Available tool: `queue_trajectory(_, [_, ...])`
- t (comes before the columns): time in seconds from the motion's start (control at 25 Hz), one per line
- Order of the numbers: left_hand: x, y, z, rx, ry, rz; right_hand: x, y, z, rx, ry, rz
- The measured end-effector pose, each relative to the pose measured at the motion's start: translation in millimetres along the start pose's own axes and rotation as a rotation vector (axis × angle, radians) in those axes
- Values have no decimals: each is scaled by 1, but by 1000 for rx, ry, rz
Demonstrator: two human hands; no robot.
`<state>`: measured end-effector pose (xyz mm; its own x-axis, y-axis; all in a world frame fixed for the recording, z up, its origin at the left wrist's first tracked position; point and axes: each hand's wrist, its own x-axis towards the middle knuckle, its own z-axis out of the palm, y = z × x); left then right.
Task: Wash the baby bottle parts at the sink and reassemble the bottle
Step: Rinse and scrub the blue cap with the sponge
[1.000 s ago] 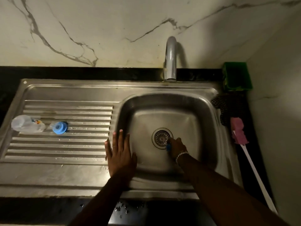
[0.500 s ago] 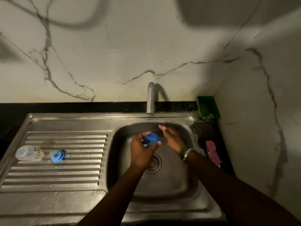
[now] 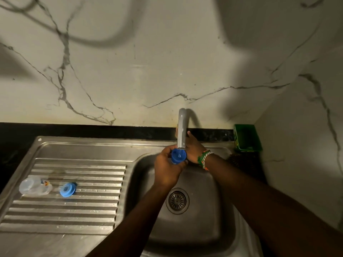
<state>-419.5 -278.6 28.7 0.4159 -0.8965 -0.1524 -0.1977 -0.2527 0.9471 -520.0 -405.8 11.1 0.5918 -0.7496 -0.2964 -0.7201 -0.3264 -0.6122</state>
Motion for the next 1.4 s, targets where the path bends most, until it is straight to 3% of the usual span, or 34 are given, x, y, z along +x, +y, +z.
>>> queue_trajectory(0.24, [0,0,1,-69,-6,11,-7,-4,2,125,75,53])
queue_trajectory(0.44, [2,-2,1,-94,-24,-31,-68,-22,-5,332,494,-40])
queue_trajectory(0.56, [-2,1,1,-99,-64,0,-109,-29,2,150,384,-183])
queue_trajectory(0.72, [-9,3,-12,-174,-121,19,-121,-34,-2,-192,205,33])
queue_trajectory(0.84, [-7,7,-20,-242,-164,53,-120,-46,-7,-148,160,-40])
queue_trajectory(1.0, [-3,7,-25,-378,-206,9,-111,-52,-16,-208,150,34])
queue_trajectory(1.12, [-1,6,-25,-433,-232,-47,-101,-45,-10,166,255,-79])
queue_trajectory(1.24, [-5,0,-18,-482,-278,-105,-67,-31,-8,498,391,89])
queue_trajectory(1.4, [-4,-7,-19,-561,-242,-187,-19,-17,-11,214,113,97])
